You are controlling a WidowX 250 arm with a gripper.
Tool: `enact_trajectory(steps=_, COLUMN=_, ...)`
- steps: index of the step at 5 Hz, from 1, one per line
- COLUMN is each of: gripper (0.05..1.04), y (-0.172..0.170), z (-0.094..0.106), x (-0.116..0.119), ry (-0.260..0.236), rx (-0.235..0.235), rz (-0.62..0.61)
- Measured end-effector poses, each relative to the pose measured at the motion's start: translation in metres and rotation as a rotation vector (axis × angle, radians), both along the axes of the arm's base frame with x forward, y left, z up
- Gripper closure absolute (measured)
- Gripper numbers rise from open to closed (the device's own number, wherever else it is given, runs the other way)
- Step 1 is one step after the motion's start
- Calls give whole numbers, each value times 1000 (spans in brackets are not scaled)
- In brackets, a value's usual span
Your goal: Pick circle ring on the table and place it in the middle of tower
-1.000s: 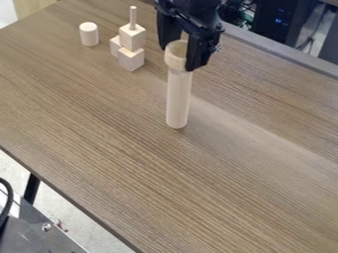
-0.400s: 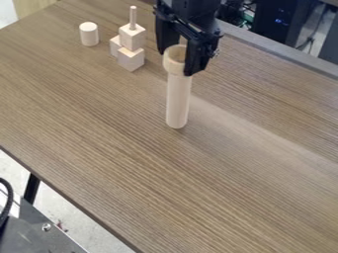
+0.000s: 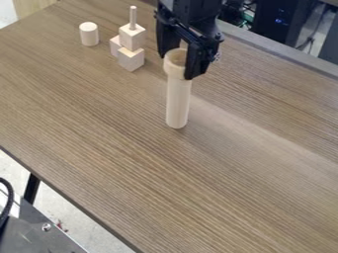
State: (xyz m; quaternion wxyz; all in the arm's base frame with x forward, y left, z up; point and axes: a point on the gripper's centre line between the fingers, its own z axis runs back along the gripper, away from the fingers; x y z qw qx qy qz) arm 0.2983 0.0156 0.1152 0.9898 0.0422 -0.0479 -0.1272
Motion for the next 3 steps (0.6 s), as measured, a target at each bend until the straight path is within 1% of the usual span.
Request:
enact_trajectory(steps=1, gripper=271, y=0, z=-1, x=0, ry=0, rx=1, rz=-1)
enact_trajectory(steps=2, gripper=76, y=0, z=-6, x=0, ry=16, rx=0, rz=-15)
enact_trajectory(steps=3, gripper=83, y=0, z=-6, x=-1, ry=19, rx=0, rz=-15)
